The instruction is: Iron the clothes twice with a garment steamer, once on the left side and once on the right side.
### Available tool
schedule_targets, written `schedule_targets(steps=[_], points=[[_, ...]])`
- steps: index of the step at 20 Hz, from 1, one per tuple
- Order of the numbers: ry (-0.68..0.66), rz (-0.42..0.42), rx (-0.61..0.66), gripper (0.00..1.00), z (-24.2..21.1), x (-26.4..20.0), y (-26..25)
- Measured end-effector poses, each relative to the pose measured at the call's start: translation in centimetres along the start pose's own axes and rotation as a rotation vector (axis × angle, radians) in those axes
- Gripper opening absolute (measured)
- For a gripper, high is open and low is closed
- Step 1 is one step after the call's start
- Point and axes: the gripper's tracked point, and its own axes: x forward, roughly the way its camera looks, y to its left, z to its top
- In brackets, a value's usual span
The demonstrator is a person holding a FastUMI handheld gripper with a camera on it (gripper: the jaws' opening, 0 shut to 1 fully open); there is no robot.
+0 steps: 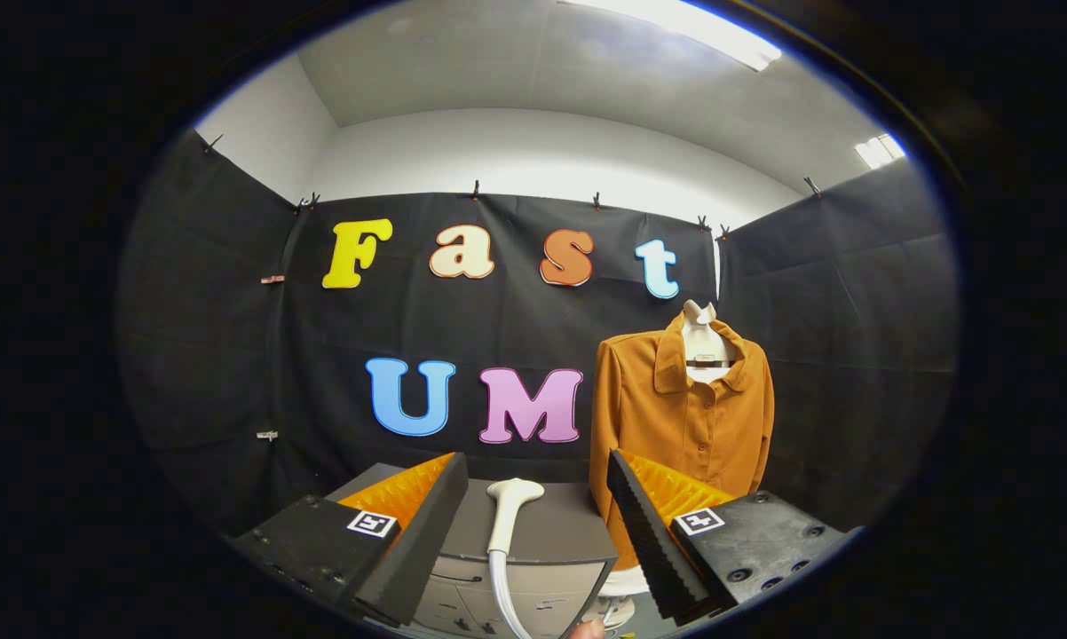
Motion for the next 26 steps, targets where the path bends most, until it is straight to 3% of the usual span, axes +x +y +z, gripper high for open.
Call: schedule_targets(steps=[18,26], points=[[0.022,-0.002,-0.006,0.98,-0.8,-0.2,1.6],[0.111,0.016,0.025,0.98,-4.4,3.1,3.2]])
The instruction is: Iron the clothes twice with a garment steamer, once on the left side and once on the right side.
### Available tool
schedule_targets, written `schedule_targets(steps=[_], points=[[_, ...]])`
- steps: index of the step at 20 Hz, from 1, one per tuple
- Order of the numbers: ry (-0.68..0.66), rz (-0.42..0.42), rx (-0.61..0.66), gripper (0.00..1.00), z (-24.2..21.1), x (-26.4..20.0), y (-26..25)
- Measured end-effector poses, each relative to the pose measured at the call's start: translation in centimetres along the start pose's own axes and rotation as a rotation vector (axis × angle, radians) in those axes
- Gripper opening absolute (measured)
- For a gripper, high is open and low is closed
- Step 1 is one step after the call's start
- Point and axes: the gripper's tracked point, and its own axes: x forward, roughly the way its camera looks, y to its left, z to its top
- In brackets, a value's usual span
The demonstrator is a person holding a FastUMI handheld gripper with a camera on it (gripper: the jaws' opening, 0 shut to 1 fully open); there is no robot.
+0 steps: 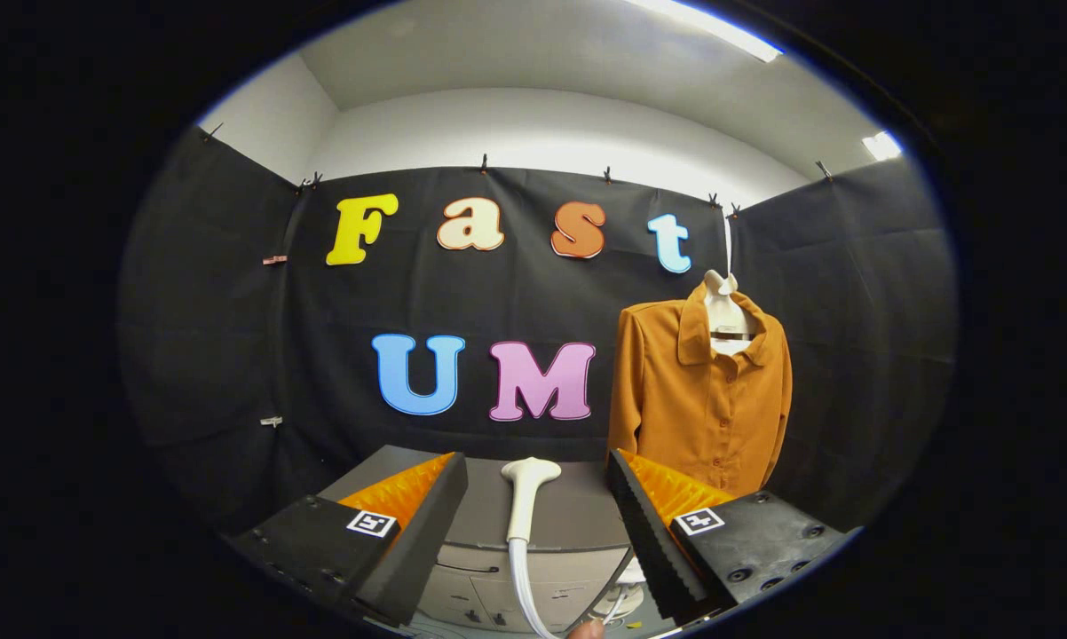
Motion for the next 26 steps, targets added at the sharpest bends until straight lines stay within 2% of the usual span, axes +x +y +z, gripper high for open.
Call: schedule_targets(steps=[5,7,9,11,15,22,24,26], points=[[0.14,0.001,-0.013,0.98,-5.4,5.1,0.6],[0.248,0.025,0.004,0.98,-8.9,7.0,1.5],[0.35,-0.007,0.005,0.97,-12.5,9.0,0.7],[0.388,-0.022,0.009,0.97,-14.3,11.0,0.4],[0.504,-0.012,0.002,1.0,-18.3,13.6,0.9],[0.637,-0.019,-0.021,0.99,-24.0,15.5,1.9],[0.656,-0.033,-0.021,0.88,-25.2,16.0,1.8],[0.681,-0.042,-0.024,0.73,-26.4,16.8,1.9]])
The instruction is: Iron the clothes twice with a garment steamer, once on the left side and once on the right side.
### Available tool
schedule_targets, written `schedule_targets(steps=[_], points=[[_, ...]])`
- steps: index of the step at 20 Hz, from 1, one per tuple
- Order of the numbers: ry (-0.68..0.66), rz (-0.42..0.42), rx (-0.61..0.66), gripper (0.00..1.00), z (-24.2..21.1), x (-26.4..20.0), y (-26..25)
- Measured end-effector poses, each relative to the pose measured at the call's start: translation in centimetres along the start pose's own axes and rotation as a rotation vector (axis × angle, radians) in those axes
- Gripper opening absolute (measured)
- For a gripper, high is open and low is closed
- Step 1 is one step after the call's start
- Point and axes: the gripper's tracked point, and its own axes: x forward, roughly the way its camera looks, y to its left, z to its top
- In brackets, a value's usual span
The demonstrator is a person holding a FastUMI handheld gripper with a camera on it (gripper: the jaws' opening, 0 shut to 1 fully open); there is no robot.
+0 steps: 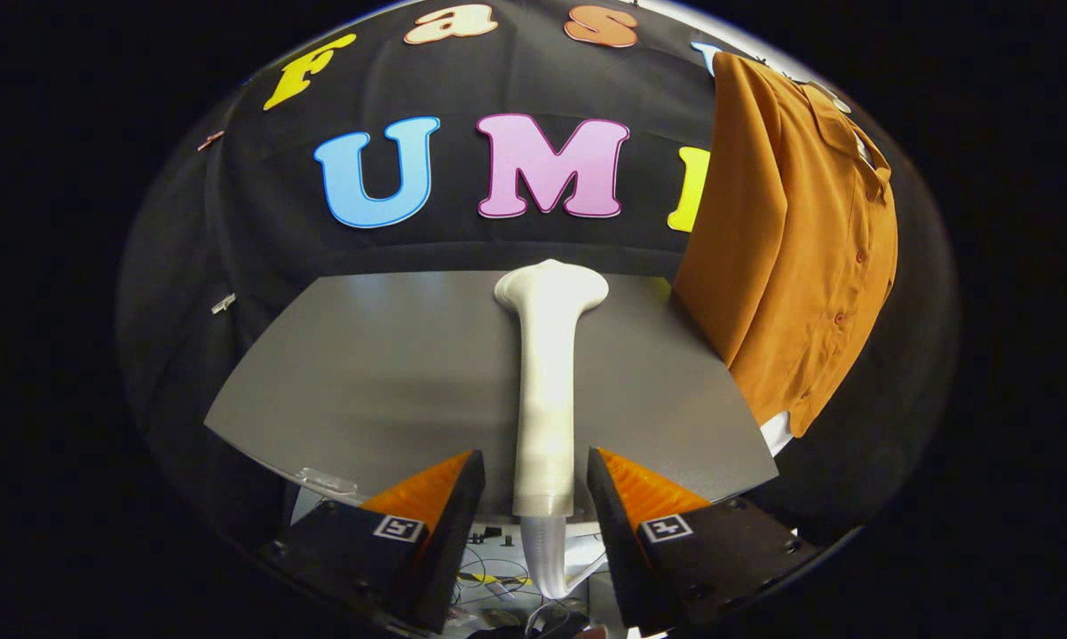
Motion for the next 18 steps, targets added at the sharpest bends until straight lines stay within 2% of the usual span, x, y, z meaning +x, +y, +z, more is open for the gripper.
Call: schedule_targets(steps=[1,3,4,7,12,18], points=[[0.023,-0.004,-0.001,0.61,-0.4,0.0,-0.1],[-0.009,0.033,0.01,0.44,0.0,0.2,-0.2],[-0.032,0.053,0.042,0.39,-0.2,0.5,-0.3],[-0.057,0.088,0.008,0.25,0.1,0.1,0.1],[-0.184,0.065,0.023,0.25,1.7,-2.2,-0.7],[-0.37,0.092,0.047,0.25,5.5,-8.4,-2.6]])
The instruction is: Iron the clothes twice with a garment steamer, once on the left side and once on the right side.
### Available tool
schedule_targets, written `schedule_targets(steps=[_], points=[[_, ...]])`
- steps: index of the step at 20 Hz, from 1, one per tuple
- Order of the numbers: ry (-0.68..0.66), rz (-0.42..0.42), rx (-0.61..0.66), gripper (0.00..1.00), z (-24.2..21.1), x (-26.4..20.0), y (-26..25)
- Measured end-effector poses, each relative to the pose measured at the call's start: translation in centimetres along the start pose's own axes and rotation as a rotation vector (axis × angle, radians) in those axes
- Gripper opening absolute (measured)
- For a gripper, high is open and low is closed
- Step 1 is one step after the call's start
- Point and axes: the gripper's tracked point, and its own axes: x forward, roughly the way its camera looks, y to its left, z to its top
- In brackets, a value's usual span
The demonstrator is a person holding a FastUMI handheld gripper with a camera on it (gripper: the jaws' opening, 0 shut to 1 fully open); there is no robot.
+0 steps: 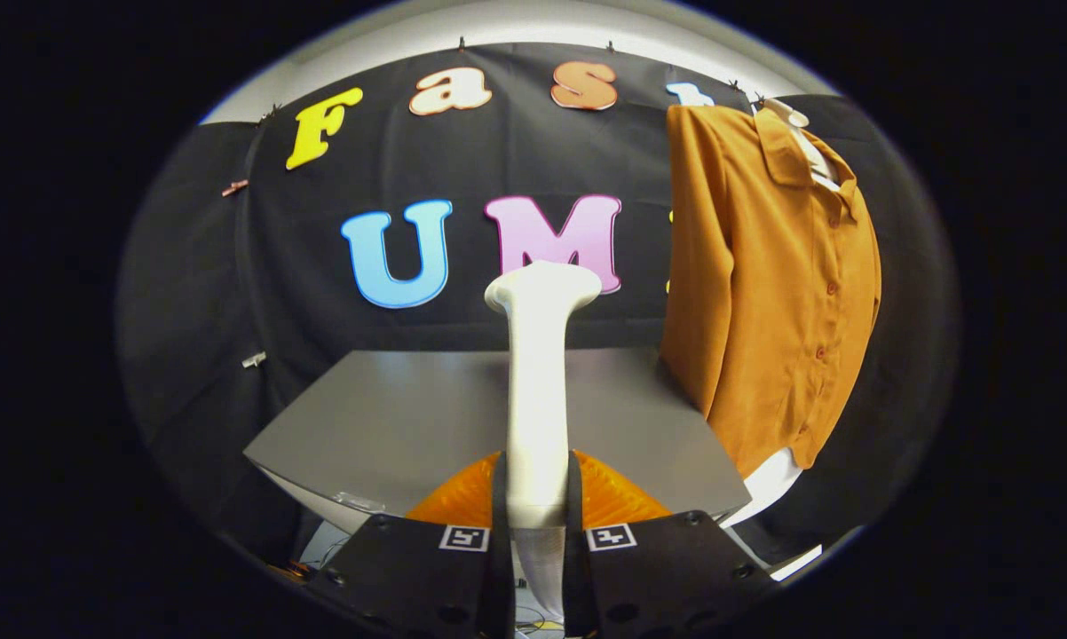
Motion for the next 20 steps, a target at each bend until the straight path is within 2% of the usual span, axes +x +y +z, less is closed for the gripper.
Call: schedule_targets(steps=[7,12,20], points=[[-0.195,0.036,-0.023,0.24,7.1,-6.3,-2.9],[-0.323,0.015,-0.006,0.24,10.8,-9.7,-6.8],[-0.438,-0.027,-0.004,0.24,11.3,-10.9,-14.5]])
